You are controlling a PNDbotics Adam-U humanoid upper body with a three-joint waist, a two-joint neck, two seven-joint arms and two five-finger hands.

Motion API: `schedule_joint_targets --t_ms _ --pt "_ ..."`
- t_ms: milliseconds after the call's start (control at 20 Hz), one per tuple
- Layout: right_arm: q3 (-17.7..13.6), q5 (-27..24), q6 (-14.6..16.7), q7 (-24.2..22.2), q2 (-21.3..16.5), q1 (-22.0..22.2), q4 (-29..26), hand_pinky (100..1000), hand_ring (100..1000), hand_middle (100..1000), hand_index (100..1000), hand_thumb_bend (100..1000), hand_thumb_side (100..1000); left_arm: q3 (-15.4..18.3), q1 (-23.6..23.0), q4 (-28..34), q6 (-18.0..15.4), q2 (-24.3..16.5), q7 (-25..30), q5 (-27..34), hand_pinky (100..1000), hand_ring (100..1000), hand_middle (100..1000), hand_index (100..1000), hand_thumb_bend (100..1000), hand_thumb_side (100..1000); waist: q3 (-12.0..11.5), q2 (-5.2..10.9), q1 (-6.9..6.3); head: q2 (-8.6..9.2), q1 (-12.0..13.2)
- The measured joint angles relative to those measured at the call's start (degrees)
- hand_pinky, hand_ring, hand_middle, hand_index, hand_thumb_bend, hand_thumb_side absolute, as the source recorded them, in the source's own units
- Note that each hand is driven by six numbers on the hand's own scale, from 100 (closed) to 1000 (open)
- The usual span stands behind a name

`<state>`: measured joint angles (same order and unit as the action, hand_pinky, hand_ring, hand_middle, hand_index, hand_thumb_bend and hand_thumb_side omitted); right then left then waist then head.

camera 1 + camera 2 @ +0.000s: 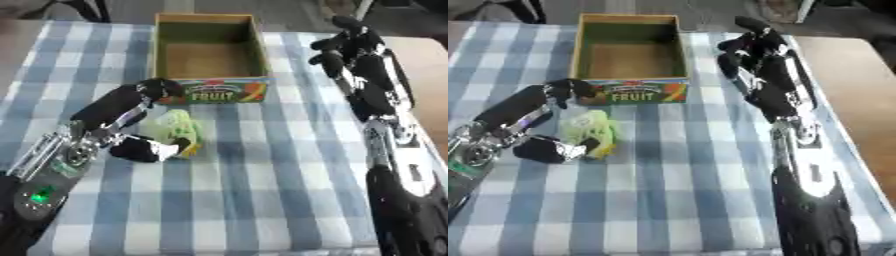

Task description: Pick up objects on the table and place them in the box.

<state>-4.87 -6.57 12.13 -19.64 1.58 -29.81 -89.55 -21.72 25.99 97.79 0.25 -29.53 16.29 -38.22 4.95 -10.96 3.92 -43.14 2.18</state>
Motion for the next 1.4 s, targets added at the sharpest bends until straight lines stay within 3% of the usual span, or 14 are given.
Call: schedule_joint_targets --t_ms 450,950,1400 --pt "0.0 0.0 0.2 -0.2 0.2 0.0 0.1 603 694 498 820 487 267 -1.1 3.1 -5.2 -0.7 1.8 -0.7 -2.6 676 827 865 888 437 439 0.2 0.04 0.07 0.46 0.1" --pt "0.0 0.0 0.2 -0.3 0.2 0.0 0.2 604 695 498 820 487 267 -2.0 3.7 -9.7 -1.5 2.9 1.9 -2.6 678 817 850 885 422 600 0.5 0.05 0.02 0.48 0.3" --pt "0.0 0.0 0.1 -0.3 0.2 0.0 0.2 604 695 498 820 487 267 -2.1 3.4 -8.2 -3.2 2.3 9.1 -3.8 701 819 854 892 463 429 0.4 0.05 -0.14 0.48 0.3"
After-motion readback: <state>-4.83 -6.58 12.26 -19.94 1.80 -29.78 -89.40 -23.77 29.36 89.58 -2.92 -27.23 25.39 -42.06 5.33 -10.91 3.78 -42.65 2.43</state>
